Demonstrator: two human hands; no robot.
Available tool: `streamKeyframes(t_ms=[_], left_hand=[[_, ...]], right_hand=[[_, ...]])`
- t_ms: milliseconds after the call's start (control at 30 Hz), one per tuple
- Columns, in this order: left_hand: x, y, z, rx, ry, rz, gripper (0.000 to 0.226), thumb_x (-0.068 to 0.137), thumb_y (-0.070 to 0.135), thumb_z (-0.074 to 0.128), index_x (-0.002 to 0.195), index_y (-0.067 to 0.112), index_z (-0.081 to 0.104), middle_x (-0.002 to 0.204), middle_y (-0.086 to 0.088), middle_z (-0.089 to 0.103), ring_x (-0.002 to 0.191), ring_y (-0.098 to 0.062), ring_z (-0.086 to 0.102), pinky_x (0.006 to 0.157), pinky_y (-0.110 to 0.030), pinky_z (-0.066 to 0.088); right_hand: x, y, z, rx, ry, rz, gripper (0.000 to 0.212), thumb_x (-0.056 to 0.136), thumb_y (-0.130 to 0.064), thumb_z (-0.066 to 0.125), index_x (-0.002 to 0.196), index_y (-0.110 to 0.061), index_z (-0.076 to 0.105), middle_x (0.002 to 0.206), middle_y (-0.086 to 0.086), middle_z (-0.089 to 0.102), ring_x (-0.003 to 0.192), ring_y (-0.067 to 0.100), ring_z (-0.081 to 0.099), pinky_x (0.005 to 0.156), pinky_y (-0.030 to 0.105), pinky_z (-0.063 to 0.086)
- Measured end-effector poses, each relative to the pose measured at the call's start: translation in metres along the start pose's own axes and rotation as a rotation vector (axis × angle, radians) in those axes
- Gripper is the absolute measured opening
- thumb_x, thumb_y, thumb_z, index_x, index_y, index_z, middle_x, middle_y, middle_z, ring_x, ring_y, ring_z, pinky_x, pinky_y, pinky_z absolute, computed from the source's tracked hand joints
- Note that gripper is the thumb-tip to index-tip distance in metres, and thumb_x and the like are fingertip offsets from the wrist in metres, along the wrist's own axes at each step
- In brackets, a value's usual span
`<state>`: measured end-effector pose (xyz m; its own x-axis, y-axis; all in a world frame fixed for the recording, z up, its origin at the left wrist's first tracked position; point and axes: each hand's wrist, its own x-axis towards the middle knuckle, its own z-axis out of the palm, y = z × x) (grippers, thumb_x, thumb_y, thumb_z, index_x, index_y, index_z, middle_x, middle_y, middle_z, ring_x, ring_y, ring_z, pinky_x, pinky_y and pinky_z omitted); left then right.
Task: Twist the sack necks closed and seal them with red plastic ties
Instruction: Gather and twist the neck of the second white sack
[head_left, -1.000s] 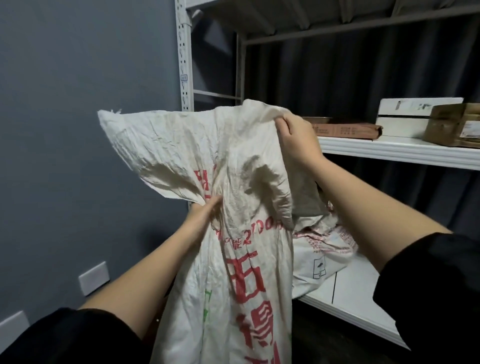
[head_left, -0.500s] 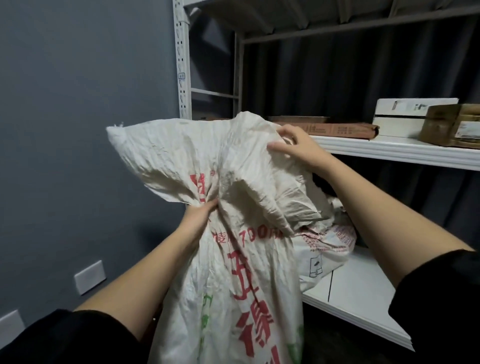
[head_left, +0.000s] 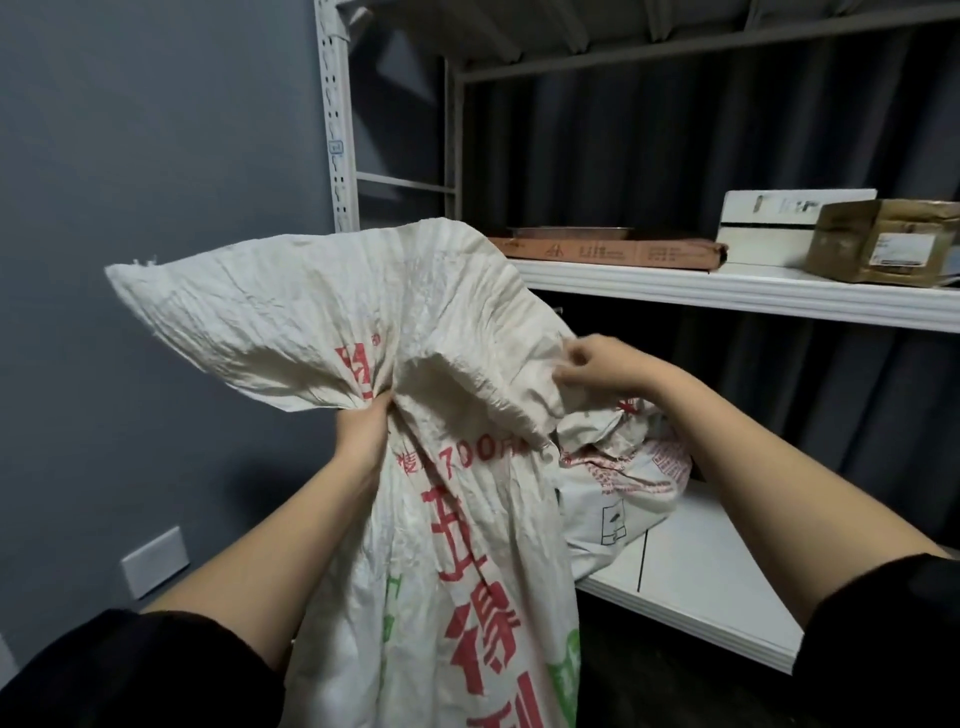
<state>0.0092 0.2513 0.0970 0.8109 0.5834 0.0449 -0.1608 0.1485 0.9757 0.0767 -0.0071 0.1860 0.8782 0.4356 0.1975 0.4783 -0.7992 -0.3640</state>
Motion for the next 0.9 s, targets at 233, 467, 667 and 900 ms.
streamKeyframes(t_ms=[233, 467, 667, 900], left_hand=[[-0.022, 0.003, 0.022, 0.054, -0.204, 0.144, 0.030, 0.094, 0.014, 0.055, 0.123, 0.013, 0.058, 0.113, 0.000, 0.062, 0.104, -0.017, 0.059, 0.091, -0.028, 0.044], [-0.051, 0.007, 0.038, -0.174, -0.517, -0.024, 0.031, 0.099, 0.030, 0.038, 0.120, 0.013, 0.055, 0.106, -0.002, 0.067, 0.106, -0.017, 0.059, 0.087, -0.022, 0.047], [-0.062, 0.003, 0.031, -0.066, -0.667, -0.044, 0.040, 0.079, 0.044, 0.062, 0.105, 0.013, 0.066, 0.090, 0.003, 0.074, 0.083, -0.010, 0.070, 0.080, -0.022, 0.052], [-0.062, 0.003, 0.054, 0.309, -0.426, 0.065, 0.024, 0.083, 0.035, 0.069, 0.092, 0.013, 0.069, 0.095, -0.004, 0.069, 0.094, -0.017, 0.063, 0.091, -0.029, 0.047]], right_hand=[[0.028, -0.063, -0.067, 0.466, 0.642, -0.198, 0.029, 0.091, -0.013, 0.042, 0.099, -0.020, 0.069, 0.105, -0.009, 0.066, 0.104, 0.013, 0.058, 0.090, 0.030, 0.044], [0.041, -0.118, -0.083, 0.178, 0.680, -0.116, 0.023, 0.089, -0.026, 0.041, 0.092, -0.030, 0.063, 0.104, -0.001, 0.068, 0.098, 0.024, 0.059, 0.075, 0.032, 0.042], [0.043, -0.121, -0.086, 0.125, 0.848, -0.070, 0.023, 0.089, -0.022, 0.045, 0.105, -0.026, 0.061, 0.105, -0.003, 0.068, 0.096, 0.026, 0.062, 0.073, 0.033, 0.046], [0.044, -0.146, -0.078, 0.312, 0.719, -0.128, 0.014, 0.084, -0.024, 0.050, 0.094, -0.026, 0.059, 0.097, -0.005, 0.065, 0.092, 0.019, 0.060, 0.078, 0.032, 0.048]])
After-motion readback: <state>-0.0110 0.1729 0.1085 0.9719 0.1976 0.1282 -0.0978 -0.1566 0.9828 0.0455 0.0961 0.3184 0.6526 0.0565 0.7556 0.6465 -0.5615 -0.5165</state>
